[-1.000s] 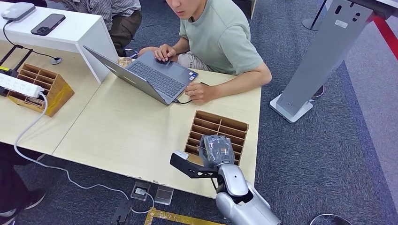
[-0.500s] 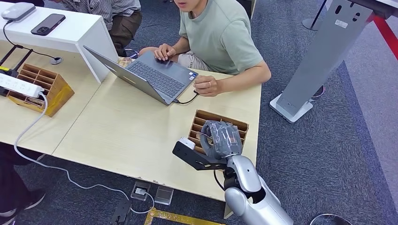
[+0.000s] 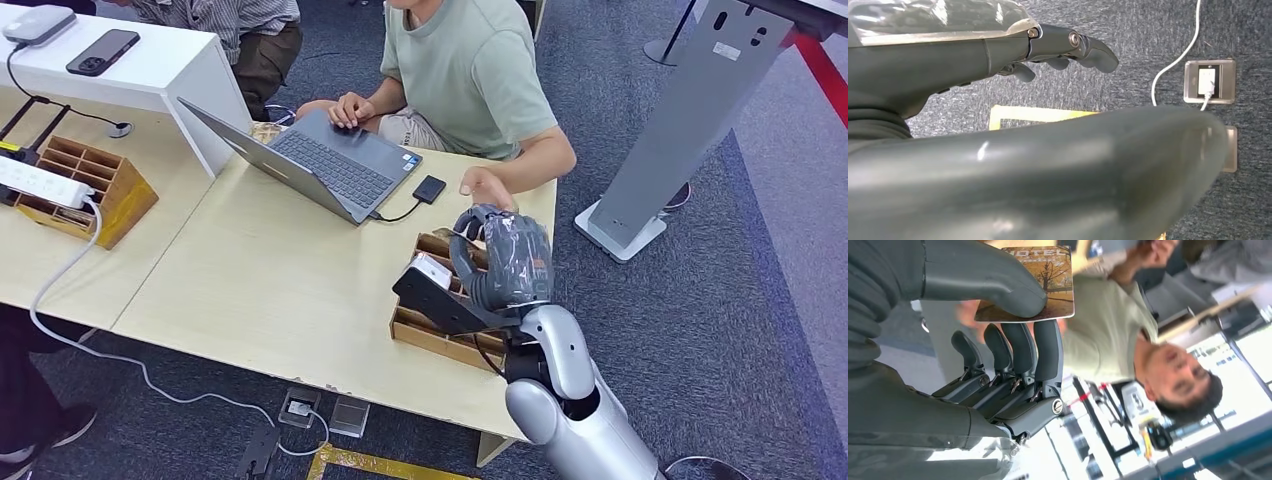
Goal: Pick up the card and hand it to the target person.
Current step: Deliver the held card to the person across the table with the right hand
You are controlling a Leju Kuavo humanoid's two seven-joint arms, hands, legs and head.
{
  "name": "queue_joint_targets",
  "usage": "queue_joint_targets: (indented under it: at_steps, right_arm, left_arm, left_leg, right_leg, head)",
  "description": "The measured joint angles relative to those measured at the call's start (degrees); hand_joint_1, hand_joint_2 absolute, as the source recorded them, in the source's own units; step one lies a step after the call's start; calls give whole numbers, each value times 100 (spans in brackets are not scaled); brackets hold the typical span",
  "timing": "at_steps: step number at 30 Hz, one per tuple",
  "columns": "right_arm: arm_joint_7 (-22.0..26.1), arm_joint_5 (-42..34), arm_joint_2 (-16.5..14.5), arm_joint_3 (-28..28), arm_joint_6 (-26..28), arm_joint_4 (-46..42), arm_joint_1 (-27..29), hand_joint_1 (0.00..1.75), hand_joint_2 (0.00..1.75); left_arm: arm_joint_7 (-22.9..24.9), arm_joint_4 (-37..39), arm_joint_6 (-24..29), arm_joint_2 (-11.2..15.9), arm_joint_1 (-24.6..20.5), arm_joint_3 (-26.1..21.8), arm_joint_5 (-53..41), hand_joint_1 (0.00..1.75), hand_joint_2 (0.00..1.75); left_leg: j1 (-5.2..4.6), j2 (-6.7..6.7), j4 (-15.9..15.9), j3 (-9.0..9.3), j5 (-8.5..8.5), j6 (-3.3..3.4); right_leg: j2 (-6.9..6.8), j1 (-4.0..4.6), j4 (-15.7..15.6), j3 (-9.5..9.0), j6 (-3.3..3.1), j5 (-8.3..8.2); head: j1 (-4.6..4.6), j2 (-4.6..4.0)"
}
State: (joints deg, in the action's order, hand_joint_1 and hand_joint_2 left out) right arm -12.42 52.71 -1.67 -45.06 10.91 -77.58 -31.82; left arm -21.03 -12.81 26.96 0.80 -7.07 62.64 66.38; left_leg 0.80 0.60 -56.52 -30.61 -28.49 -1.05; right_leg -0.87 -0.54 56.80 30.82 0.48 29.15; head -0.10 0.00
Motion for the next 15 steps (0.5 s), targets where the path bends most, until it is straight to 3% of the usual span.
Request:
queue_joint_targets:
  at_steps: [15]
  right_arm:
    - [193,434,-316,316,863,1691,-1213,130,175]
  left_arm:
    - [-1,0,-139,-28,-6,0,-218,0,0]
  left_leg:
    - [0,-2,0,-2,2,-1]
  right_leg:
    - [-1,0,6,2,-2,-1]
  head:
    - [-1,0]
